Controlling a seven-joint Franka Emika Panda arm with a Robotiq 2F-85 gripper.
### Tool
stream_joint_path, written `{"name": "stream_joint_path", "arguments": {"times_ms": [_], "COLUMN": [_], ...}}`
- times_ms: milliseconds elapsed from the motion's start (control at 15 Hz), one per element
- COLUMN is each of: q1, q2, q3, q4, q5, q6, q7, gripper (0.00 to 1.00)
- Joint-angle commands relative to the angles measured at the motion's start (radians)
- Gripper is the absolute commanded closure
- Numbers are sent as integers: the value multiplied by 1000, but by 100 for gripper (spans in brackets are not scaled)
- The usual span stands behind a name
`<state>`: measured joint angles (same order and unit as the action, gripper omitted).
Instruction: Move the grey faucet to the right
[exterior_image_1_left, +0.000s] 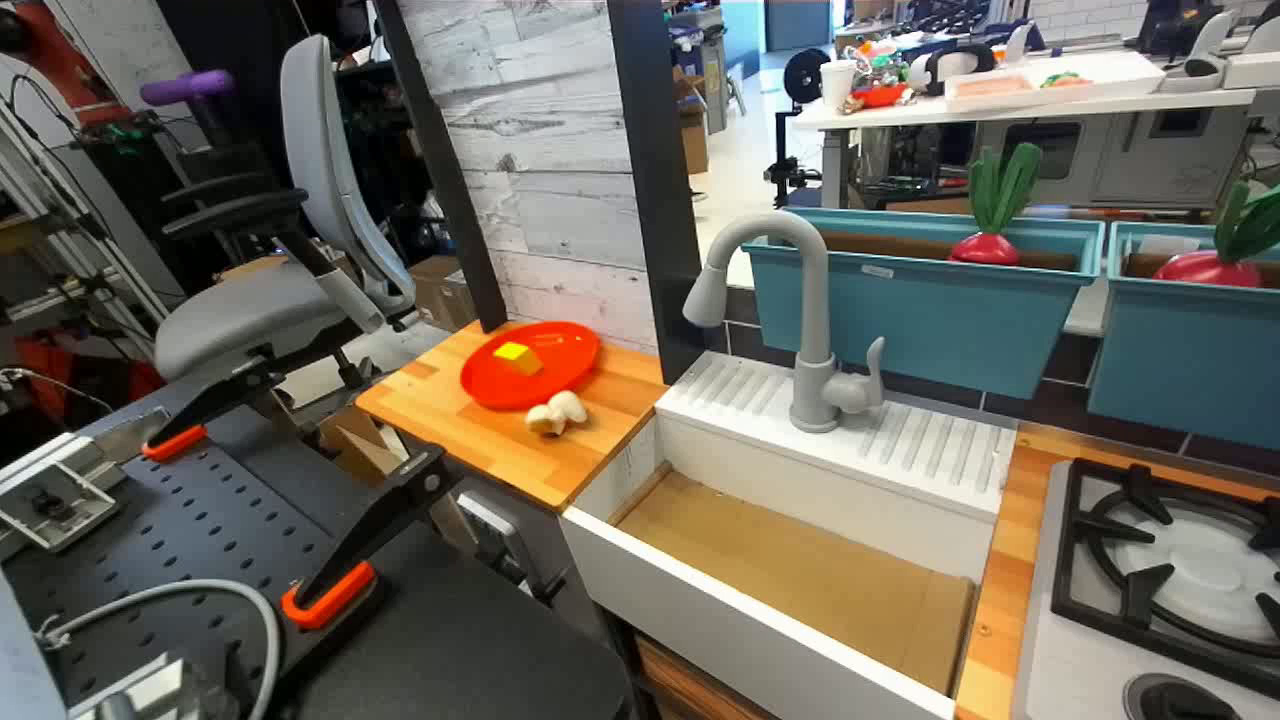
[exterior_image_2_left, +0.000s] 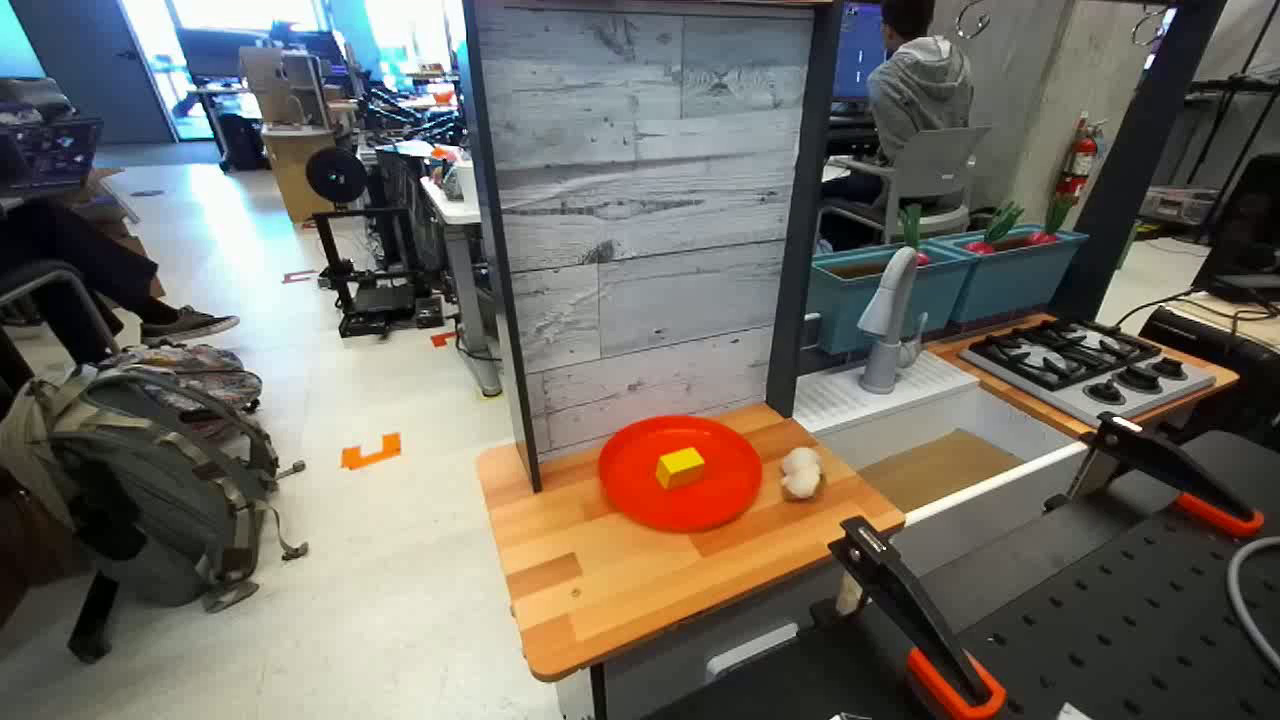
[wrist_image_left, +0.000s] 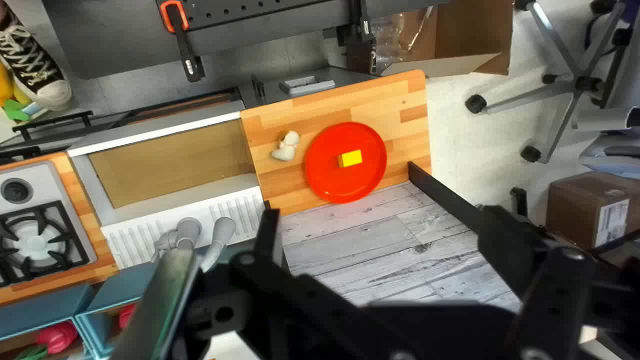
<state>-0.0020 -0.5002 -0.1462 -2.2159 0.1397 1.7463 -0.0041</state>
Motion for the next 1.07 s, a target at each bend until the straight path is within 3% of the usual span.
{"name": "stream_joint_path", "arguments": {"times_ms": [0,1000], "q1": [-26,-91], "q2": [3,632], "q3": [20,2], "q4": [3,251], "q5": [10,133], "q6": [-4,234], "q7": [-10,90], "gripper": [0,0]}}
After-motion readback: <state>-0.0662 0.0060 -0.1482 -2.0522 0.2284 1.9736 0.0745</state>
